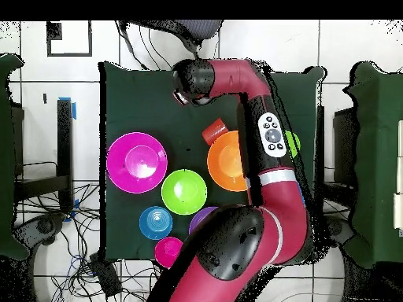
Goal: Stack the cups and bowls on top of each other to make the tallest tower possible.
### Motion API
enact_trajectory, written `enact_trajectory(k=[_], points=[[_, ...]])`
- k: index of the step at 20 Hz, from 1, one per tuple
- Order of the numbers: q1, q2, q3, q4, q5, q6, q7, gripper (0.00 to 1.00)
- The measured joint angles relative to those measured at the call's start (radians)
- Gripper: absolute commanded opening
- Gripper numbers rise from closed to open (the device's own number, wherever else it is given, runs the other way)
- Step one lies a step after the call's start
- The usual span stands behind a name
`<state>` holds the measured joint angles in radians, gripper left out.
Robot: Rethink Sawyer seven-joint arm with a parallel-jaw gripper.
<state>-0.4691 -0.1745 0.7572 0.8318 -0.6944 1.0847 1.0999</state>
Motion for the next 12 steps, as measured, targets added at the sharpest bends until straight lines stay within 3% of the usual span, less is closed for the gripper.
enact_trajectory(k=[12], points=[[-0.02,0.108,0.051,-0.315,-0.01,0.305,-0.007,1.0]])
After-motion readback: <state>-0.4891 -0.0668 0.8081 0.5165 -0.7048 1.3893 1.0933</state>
